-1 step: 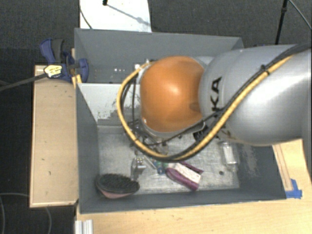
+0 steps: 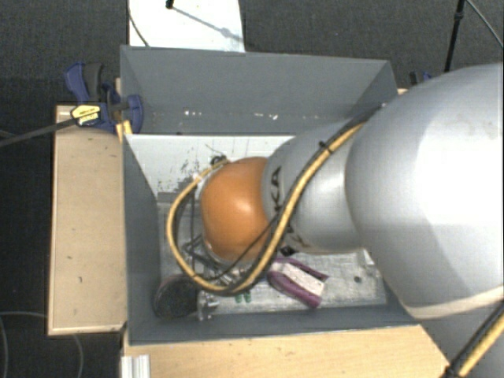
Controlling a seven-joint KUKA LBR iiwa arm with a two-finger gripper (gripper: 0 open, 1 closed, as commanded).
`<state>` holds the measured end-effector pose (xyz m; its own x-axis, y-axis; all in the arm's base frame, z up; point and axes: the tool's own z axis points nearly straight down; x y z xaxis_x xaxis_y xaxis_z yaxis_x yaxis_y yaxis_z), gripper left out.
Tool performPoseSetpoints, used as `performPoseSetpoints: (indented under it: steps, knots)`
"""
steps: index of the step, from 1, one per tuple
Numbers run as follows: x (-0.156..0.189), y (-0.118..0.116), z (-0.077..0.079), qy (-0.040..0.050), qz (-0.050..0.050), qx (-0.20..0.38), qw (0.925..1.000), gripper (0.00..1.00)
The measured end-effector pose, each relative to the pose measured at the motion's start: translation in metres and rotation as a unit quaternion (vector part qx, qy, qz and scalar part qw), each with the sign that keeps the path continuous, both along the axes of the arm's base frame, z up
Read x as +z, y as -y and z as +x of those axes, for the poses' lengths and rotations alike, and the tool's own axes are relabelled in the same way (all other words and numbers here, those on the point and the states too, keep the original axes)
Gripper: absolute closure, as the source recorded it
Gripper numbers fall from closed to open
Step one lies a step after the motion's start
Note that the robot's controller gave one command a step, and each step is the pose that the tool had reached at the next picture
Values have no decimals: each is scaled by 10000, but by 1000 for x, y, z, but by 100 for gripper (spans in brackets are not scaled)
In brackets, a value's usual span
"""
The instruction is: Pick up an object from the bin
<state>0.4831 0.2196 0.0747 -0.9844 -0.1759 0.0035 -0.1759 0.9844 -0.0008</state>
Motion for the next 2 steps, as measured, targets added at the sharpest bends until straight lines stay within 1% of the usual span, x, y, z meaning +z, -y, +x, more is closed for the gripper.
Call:
performPoseSetpoints:
  steps: [1, 2]
  knots:
    - [4, 0, 2, 24, 5, -37, 10000, 100]
    - [154, 4, 0, 61, 23, 368, 9993, 100]
